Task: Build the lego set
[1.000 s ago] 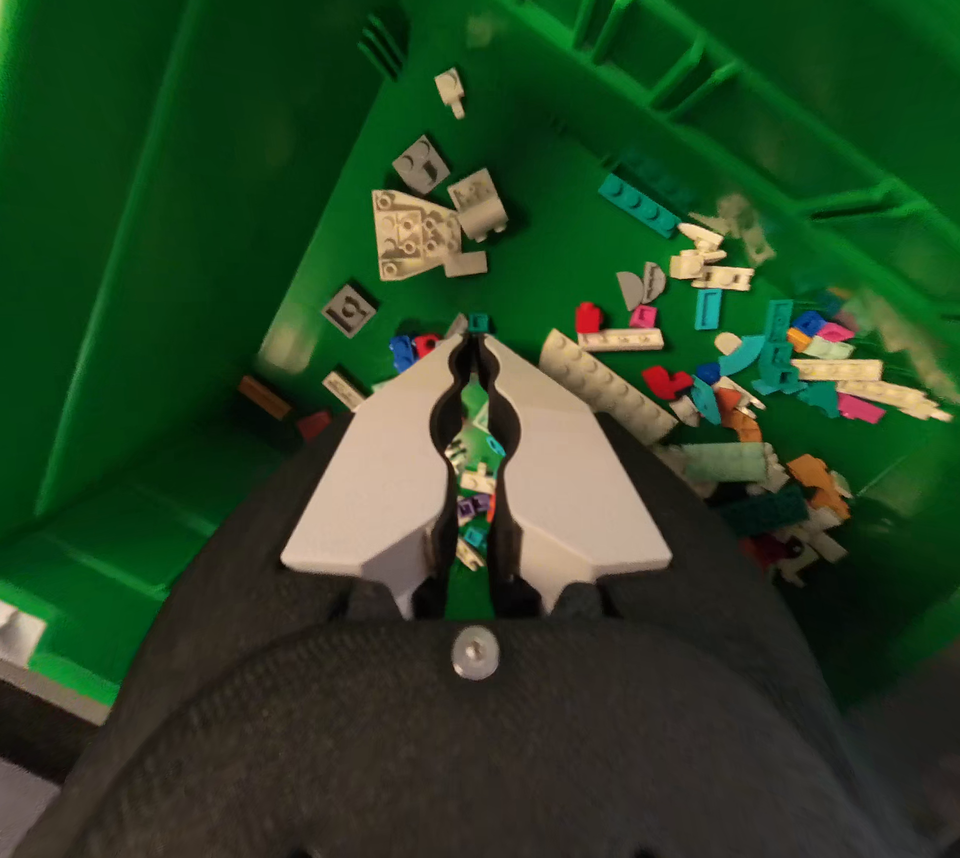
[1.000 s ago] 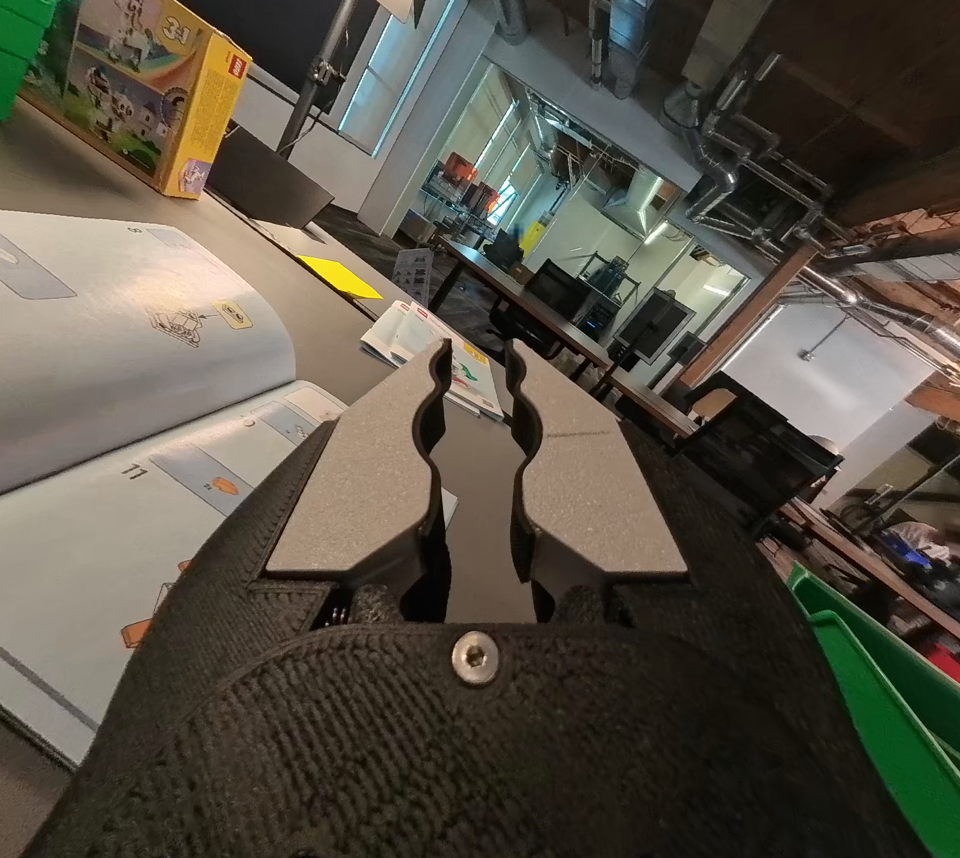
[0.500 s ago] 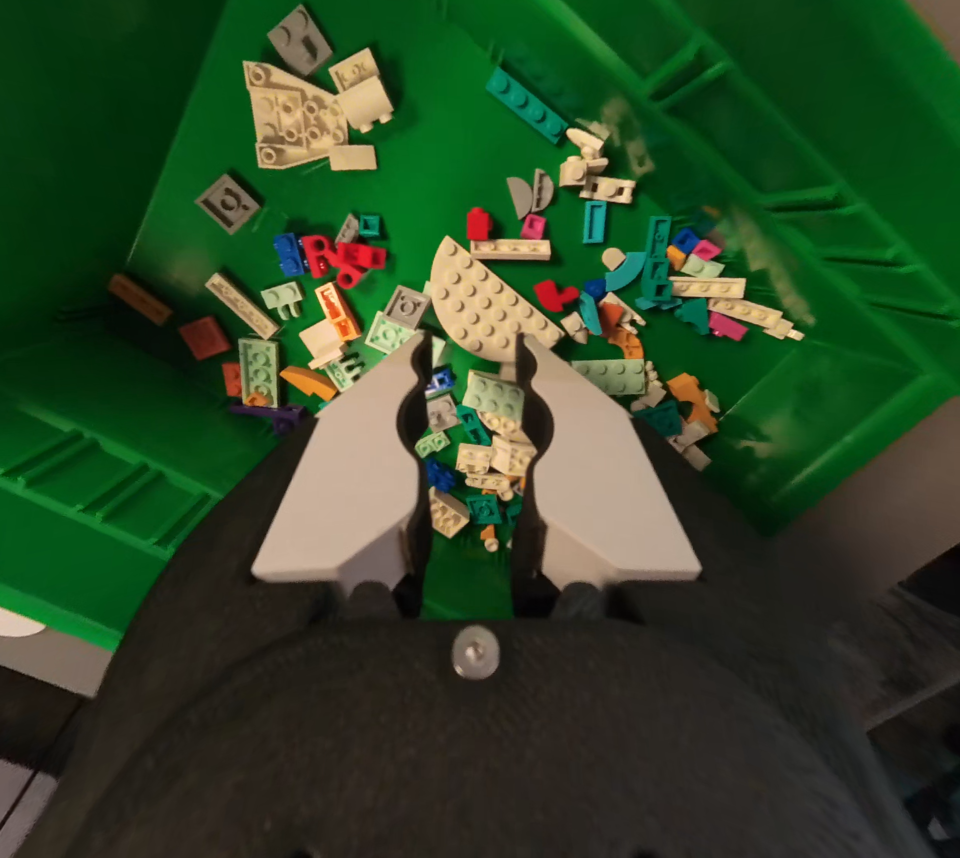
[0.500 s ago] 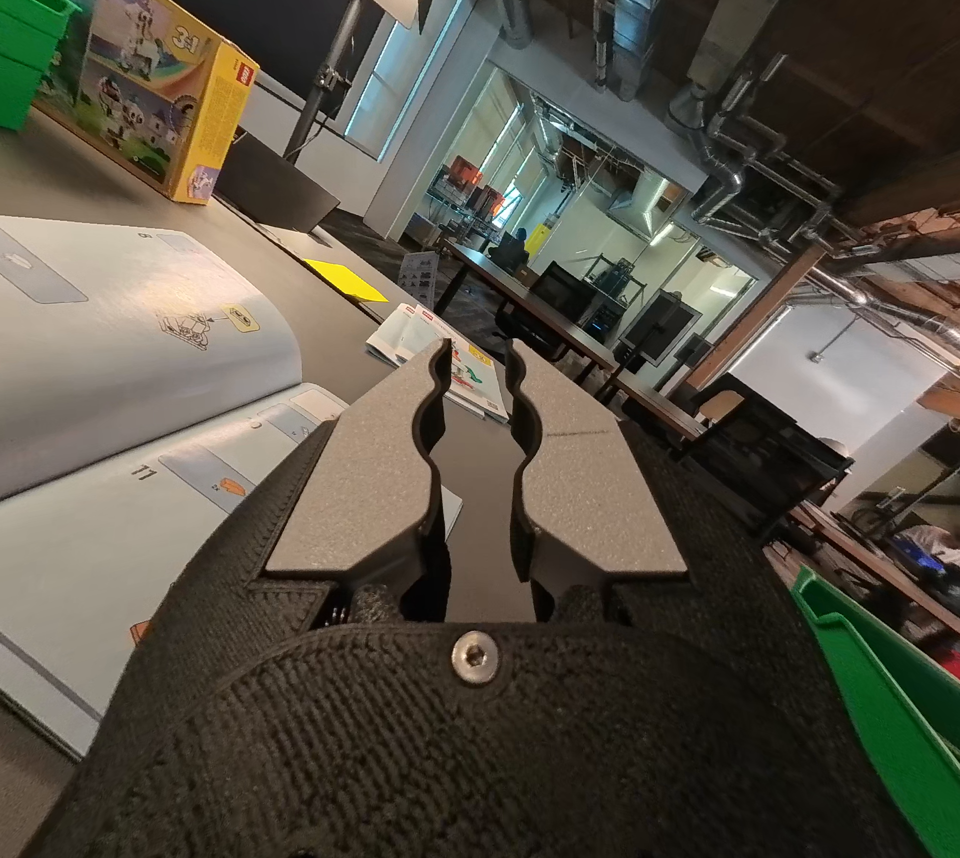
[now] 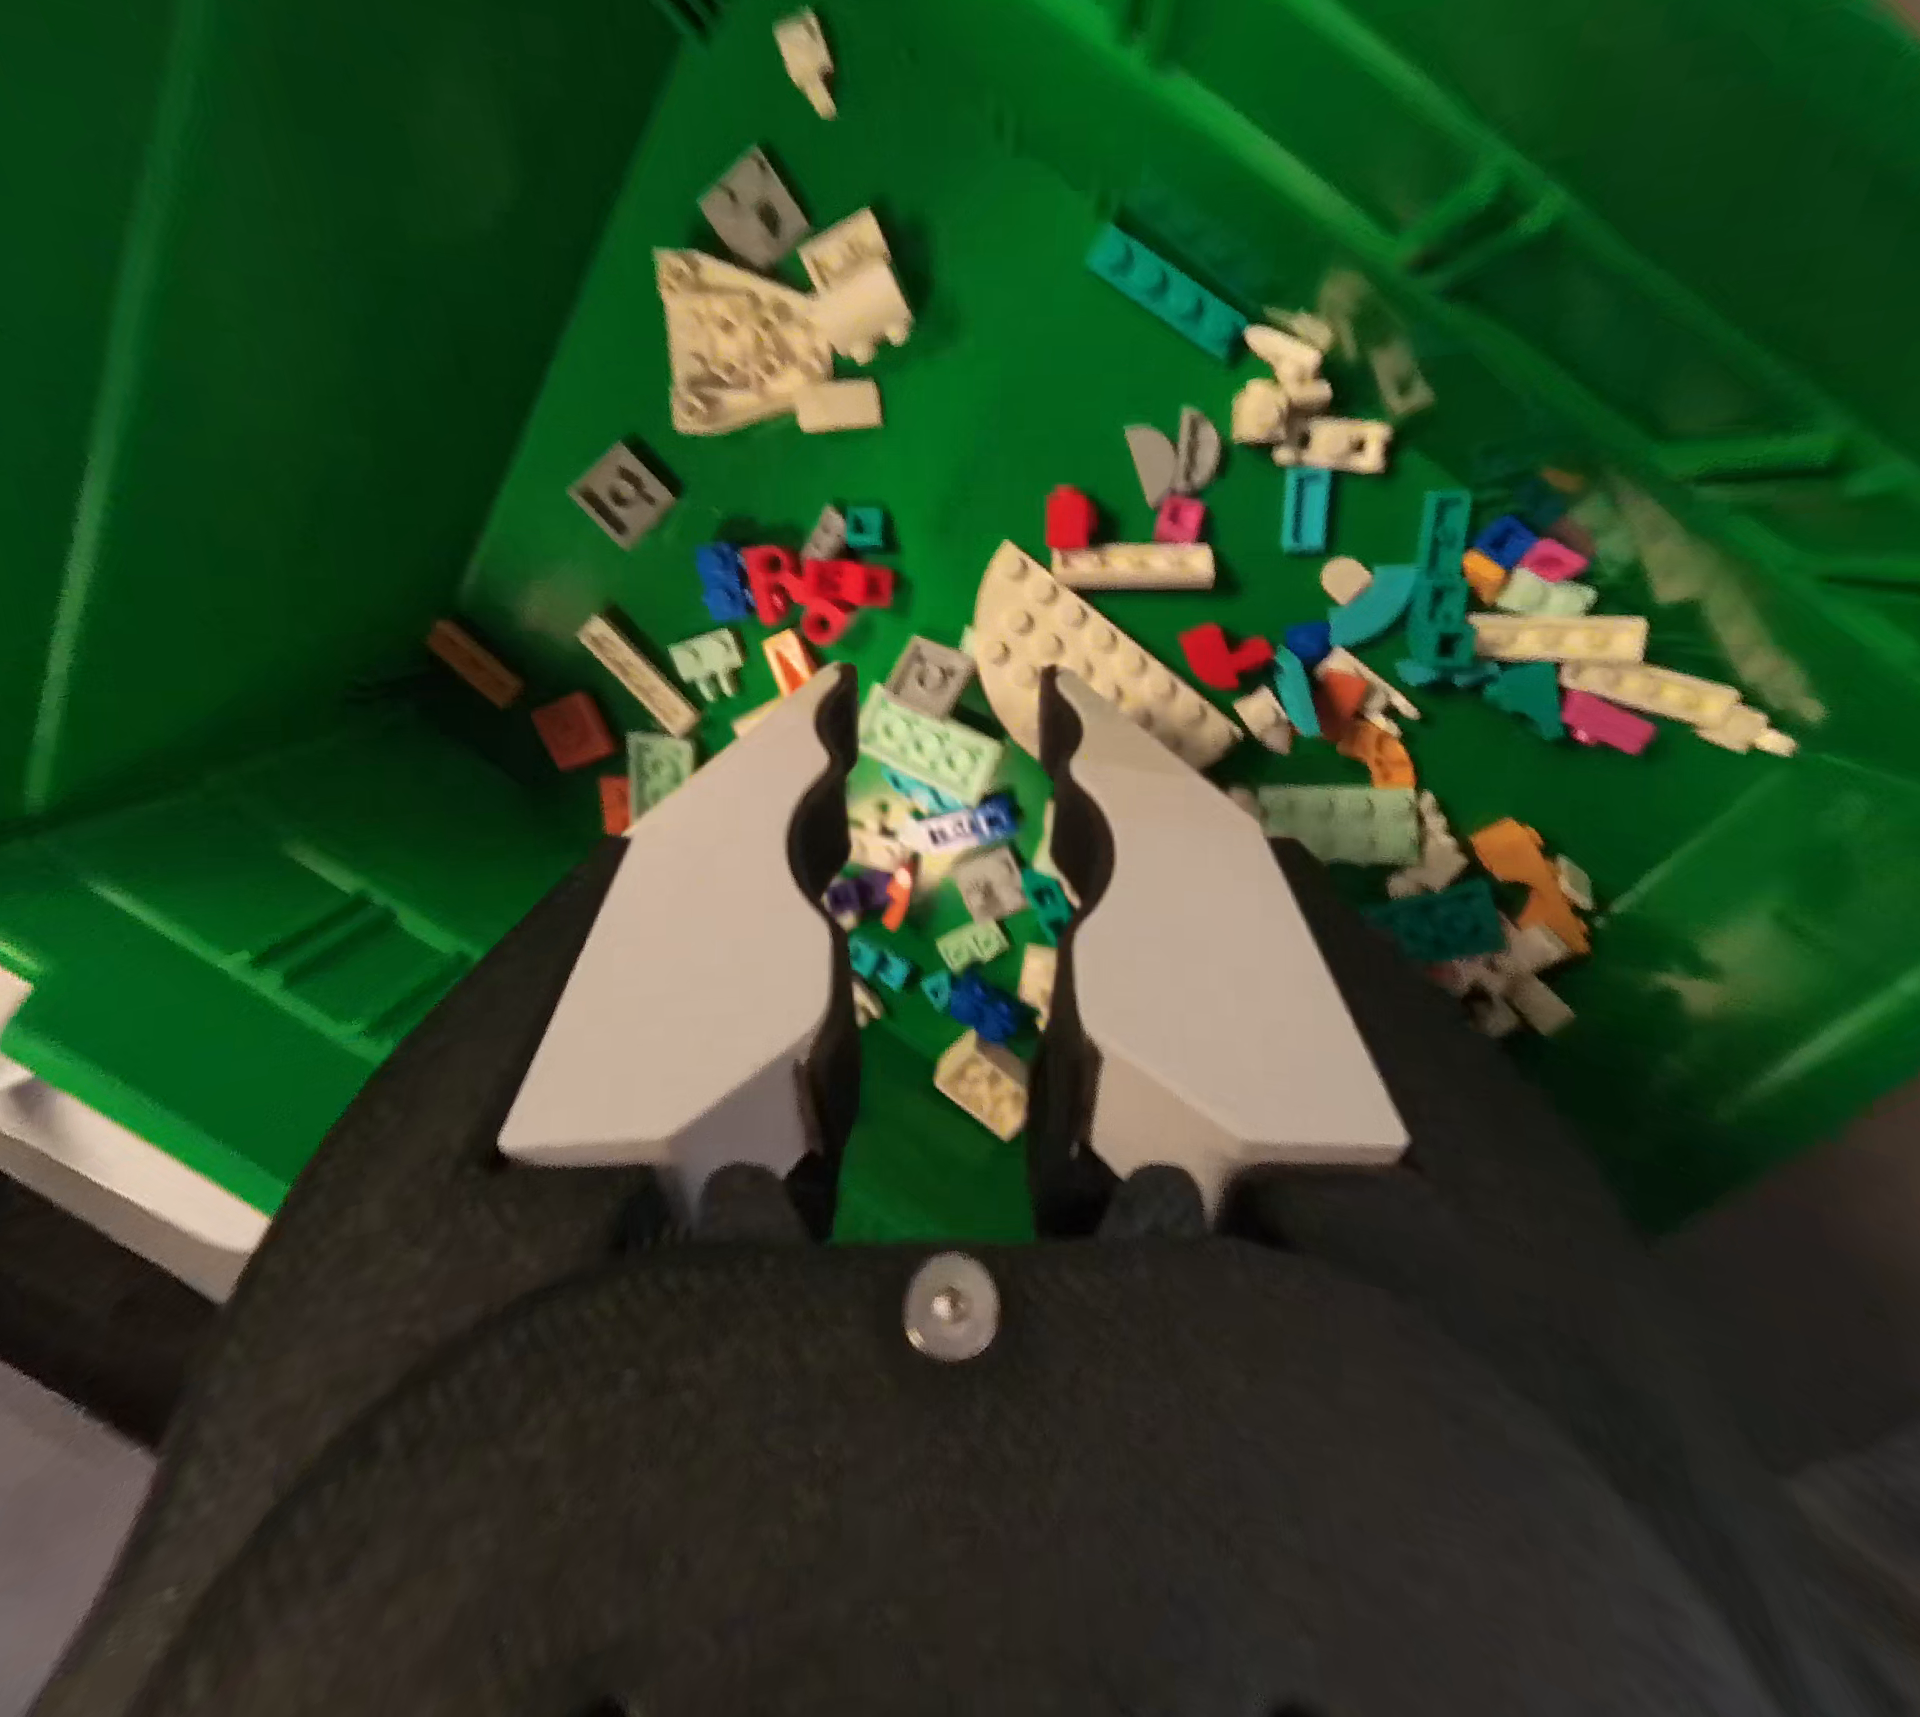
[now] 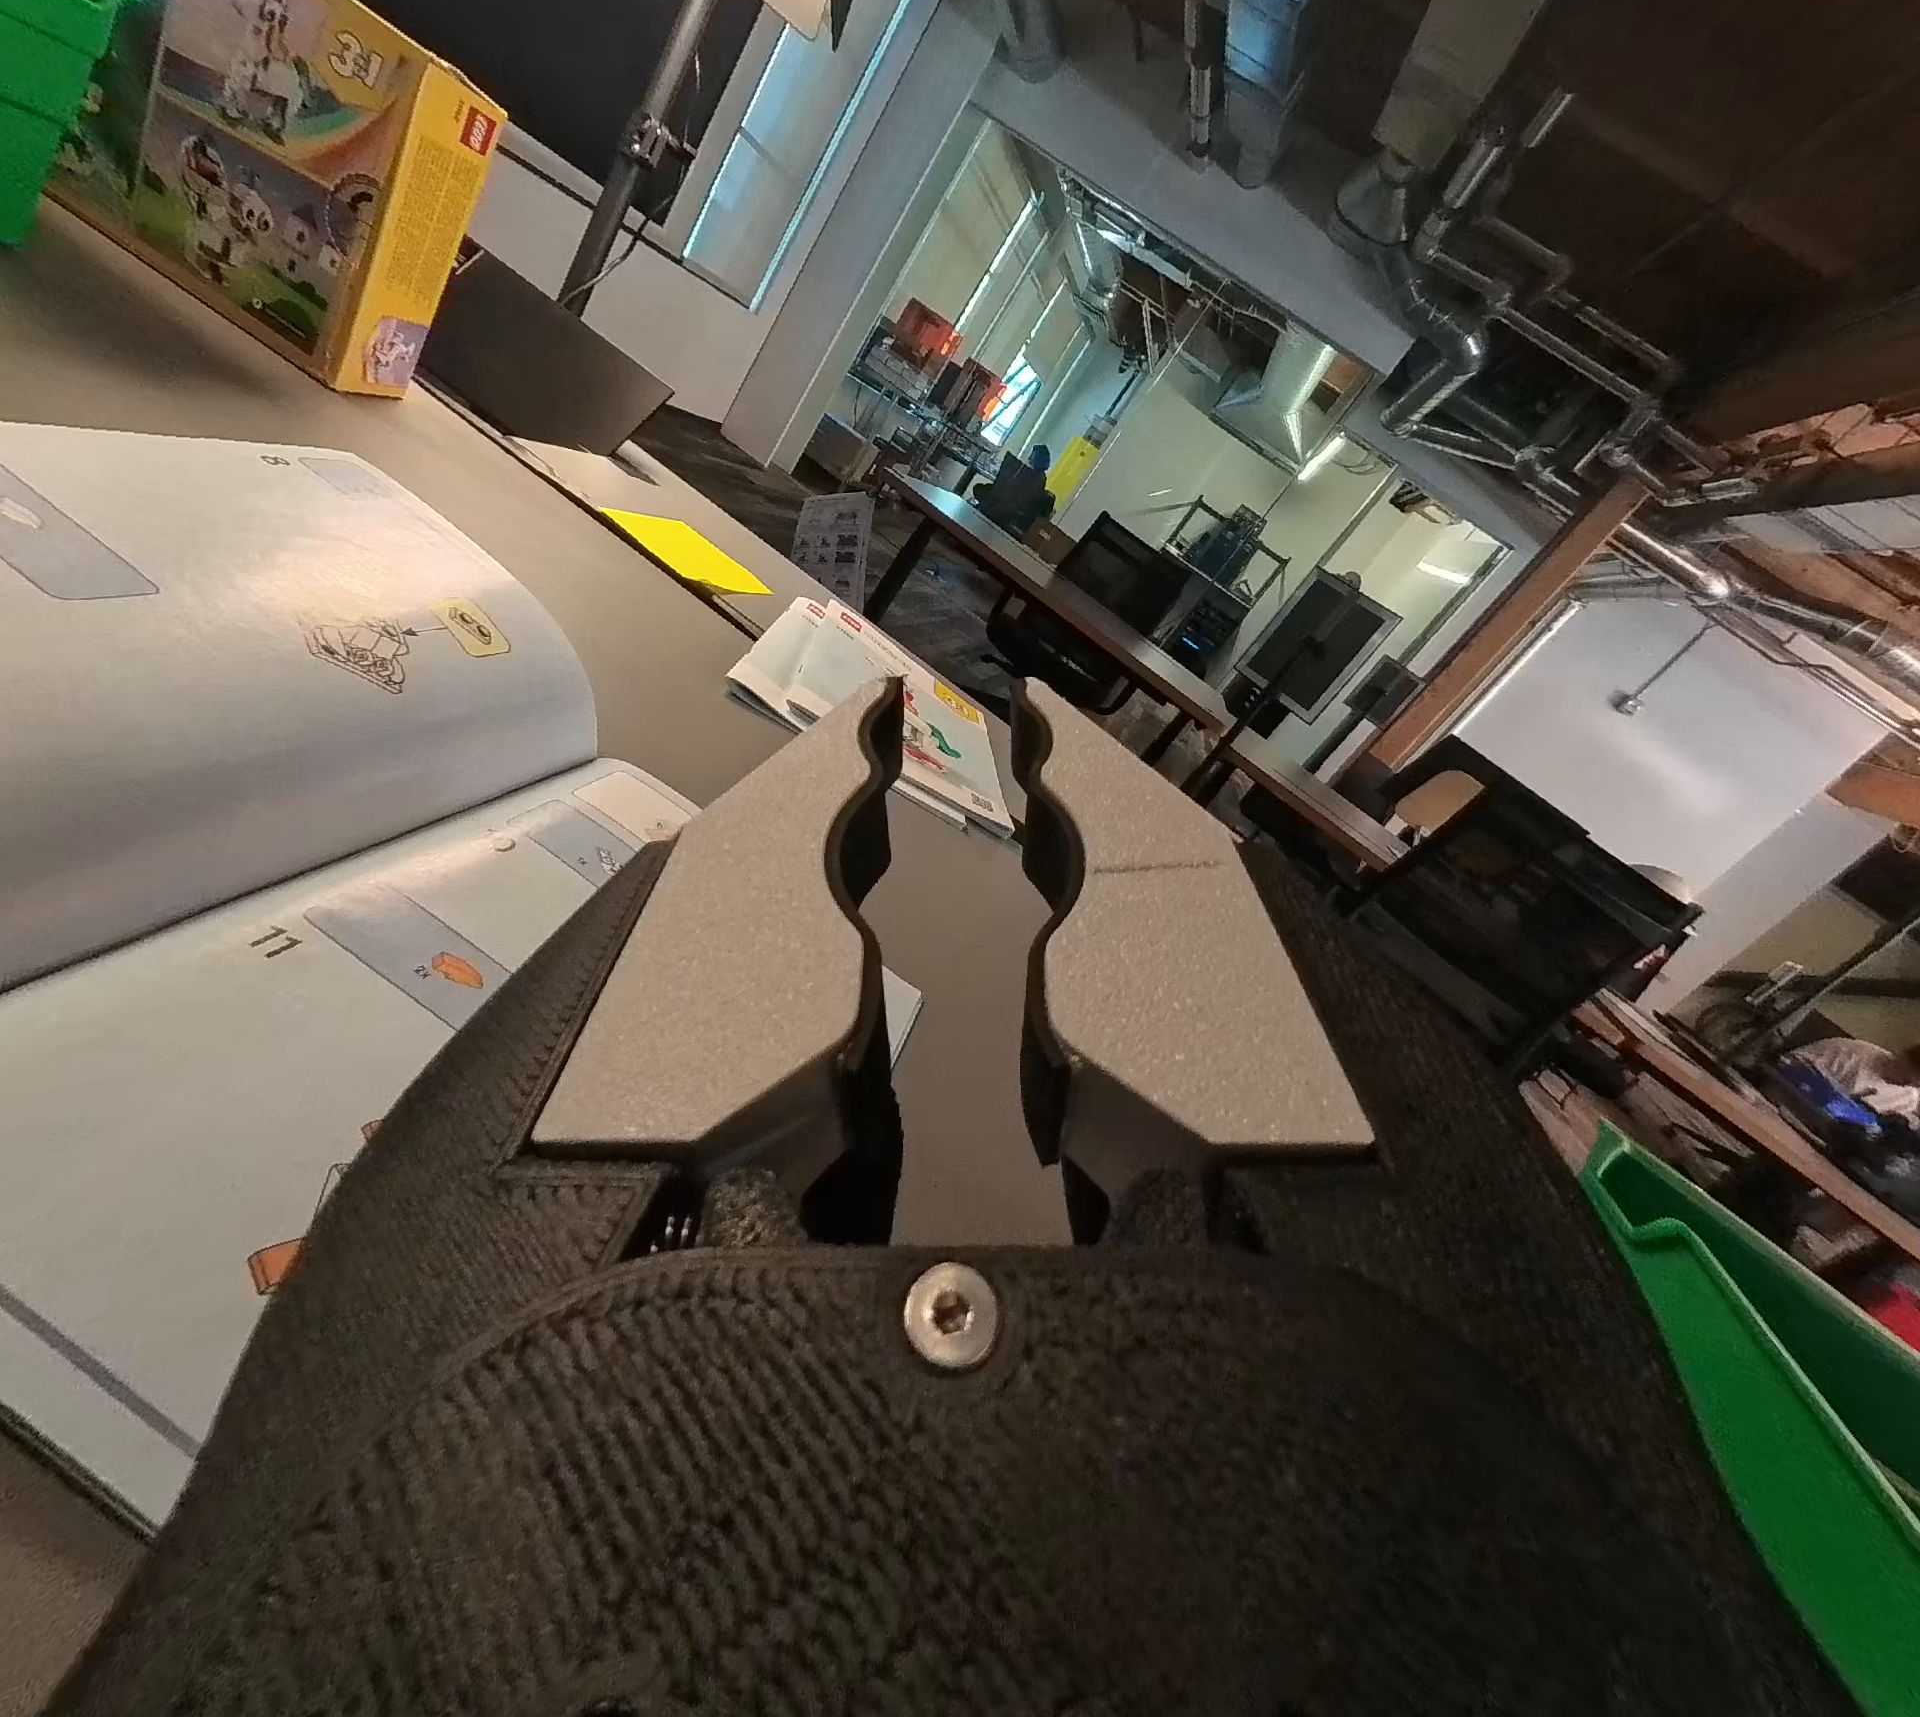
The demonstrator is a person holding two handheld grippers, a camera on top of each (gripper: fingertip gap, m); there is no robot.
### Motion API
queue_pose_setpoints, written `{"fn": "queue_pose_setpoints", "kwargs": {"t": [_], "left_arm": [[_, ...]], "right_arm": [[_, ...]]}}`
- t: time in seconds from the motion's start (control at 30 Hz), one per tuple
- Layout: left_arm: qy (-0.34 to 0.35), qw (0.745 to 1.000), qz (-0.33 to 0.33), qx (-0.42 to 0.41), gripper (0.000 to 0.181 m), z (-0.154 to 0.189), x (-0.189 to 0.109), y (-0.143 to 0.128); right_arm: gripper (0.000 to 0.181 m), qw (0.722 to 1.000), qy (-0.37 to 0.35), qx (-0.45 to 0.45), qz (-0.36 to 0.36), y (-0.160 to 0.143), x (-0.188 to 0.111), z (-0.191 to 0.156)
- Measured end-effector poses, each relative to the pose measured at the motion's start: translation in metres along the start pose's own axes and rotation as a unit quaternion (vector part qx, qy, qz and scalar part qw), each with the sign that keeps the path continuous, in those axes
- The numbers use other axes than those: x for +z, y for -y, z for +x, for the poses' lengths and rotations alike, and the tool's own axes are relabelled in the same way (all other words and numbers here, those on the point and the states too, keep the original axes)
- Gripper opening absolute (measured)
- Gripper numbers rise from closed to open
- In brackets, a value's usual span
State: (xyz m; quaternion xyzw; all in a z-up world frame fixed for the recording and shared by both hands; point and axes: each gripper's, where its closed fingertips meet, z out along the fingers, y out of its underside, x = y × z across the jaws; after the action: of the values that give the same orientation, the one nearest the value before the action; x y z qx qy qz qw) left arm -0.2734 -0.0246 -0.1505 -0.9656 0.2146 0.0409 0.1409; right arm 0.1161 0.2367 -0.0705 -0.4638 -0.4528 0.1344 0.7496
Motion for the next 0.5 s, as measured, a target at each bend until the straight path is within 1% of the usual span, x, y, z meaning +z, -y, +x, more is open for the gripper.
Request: {"fn": "queue_pose_setpoints", "kwargs": {"t": [0.1,0.17,0.3,0.5], "left_arm": [[-0.009,0.998,0.056,-0.029,0.029,-0.011,0.003,0.025],[-0.019,0.996,0.065,-0.058,0.027,-0.02,0.007,0.035],[-0.061,0.99,0.054,-0.118,0.026,-0.027,0.017,0.041],[-0.08,0.988,0.017,-0.13,0.025,-0.024,0.033,0.033]], "right_arm": [[0.018,1.0,0.0,0.0,-0.002,-0.001,0.0,0.0],[0.019,1.0,0.0,-0.001,-0.002,-0.001,0.0,0.0],[0.018,1.0,0.001,-0.001,-0.001,0.0,0.0,0.0],[0.018,1.0,0.004,0.001,0.0,0.0,0.0,-0.001]]}}
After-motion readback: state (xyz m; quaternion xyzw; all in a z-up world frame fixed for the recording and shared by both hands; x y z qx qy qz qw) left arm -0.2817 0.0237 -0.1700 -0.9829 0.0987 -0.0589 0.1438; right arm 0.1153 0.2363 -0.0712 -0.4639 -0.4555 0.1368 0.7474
